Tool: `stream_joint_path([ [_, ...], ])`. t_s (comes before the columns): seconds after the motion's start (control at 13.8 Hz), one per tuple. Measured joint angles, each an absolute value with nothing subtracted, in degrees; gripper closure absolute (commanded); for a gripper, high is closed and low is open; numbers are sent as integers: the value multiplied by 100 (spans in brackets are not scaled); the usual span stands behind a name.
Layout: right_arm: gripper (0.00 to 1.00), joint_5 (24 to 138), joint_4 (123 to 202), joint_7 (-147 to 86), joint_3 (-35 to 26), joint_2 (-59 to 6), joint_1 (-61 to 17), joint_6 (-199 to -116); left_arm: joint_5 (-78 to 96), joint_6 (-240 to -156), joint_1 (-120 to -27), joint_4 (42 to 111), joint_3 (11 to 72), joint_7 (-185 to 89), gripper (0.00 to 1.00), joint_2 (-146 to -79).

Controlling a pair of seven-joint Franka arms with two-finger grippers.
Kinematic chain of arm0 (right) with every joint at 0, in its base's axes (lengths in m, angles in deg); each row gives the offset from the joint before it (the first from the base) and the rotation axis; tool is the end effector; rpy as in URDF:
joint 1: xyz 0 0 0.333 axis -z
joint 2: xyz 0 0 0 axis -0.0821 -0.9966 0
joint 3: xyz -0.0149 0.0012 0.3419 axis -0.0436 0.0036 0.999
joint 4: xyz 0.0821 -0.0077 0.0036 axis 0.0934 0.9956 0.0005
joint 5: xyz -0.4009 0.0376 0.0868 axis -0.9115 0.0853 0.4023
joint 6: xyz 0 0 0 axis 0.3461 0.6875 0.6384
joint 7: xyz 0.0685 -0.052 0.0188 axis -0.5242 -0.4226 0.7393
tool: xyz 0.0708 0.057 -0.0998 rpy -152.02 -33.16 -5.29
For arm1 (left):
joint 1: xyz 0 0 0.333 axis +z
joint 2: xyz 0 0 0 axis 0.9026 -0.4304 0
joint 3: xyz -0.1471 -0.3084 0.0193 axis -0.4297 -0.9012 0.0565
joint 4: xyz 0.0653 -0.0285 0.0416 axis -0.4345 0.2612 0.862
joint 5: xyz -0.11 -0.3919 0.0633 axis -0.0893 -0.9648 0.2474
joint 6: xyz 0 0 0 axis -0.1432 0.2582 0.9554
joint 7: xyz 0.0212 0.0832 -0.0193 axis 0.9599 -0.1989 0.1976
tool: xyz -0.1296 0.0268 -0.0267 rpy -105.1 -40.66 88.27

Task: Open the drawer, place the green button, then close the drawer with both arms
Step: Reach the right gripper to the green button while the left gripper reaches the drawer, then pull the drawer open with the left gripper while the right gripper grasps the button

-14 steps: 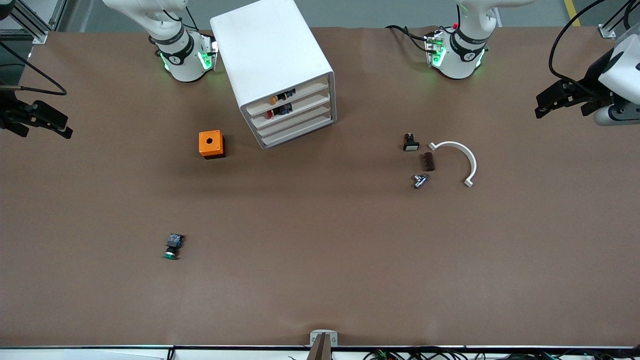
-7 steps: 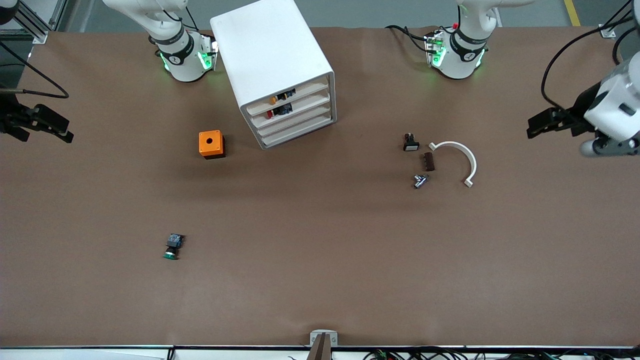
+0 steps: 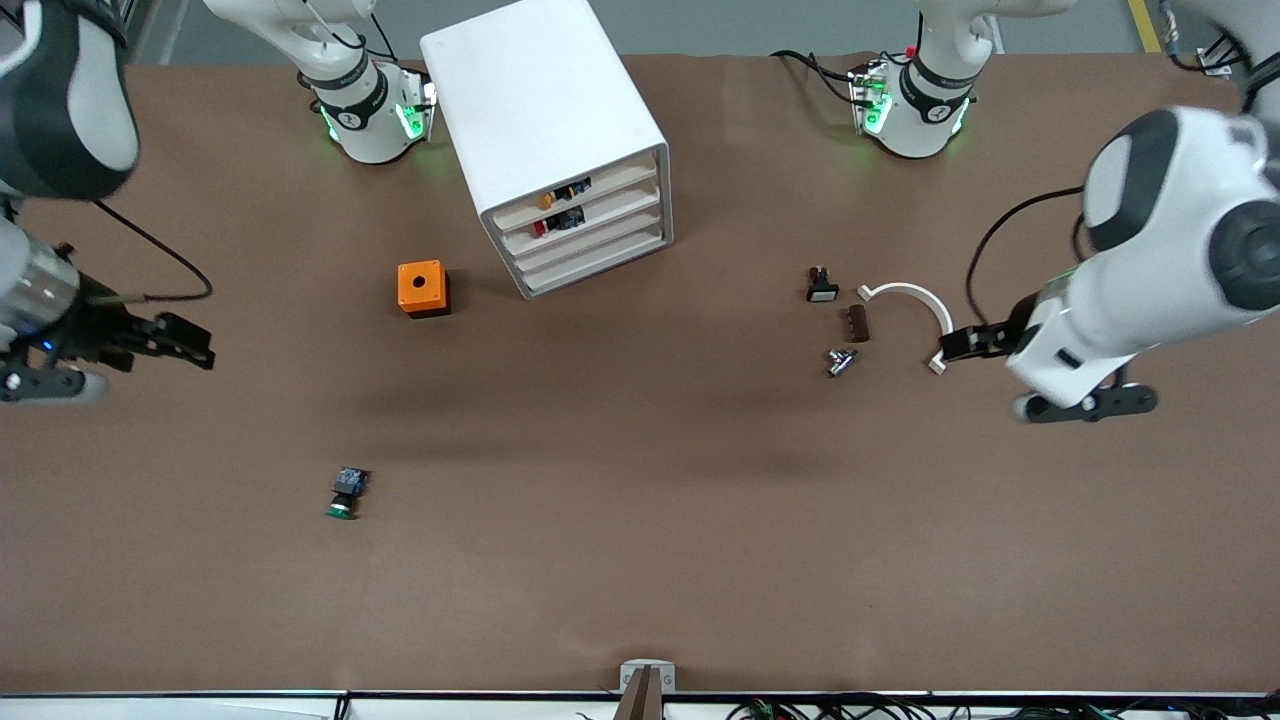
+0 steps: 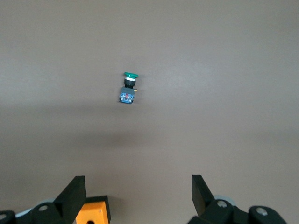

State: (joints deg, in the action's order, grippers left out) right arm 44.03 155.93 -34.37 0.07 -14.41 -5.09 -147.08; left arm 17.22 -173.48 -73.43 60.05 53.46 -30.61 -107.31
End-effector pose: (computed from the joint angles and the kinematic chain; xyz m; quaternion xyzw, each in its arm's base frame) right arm 0.6525 -0.0022 0.4989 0.9999 0.0110 0.0059 0.0024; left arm 0.6483 -0.1666 0.4631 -0.9921 -0.0786 0.0969 0.0106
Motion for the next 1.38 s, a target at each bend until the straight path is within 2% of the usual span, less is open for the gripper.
stream_joint_path([
  [0.36,0,4681,15572,-3439,9,-2662,-522,-15663,1575,-17904,-8113,5697,5323,-426,0,-11750],
  [0.65,0,5120,15551,-3576,11,-3419,-650,-16412,824,-18005,-8719,5670,5307,2132,0,-12346],
  [1.01,0,5209,15553,-4356,12,-4014,-793,-17021,-620,-18011,-9459,5652,5306,4057,1,-12622],
  [1.23,0,5209,15559,-4416,-7,-4271,-790,-17301,-1625,-18005,-9544,5660,5314,4759,1,-12849],
  [1.38,6,5209,15562,-4417,-23,-4408,-776,-17433,-2172,-18004,-9546,5668,5317,5149,1,-13102],
])
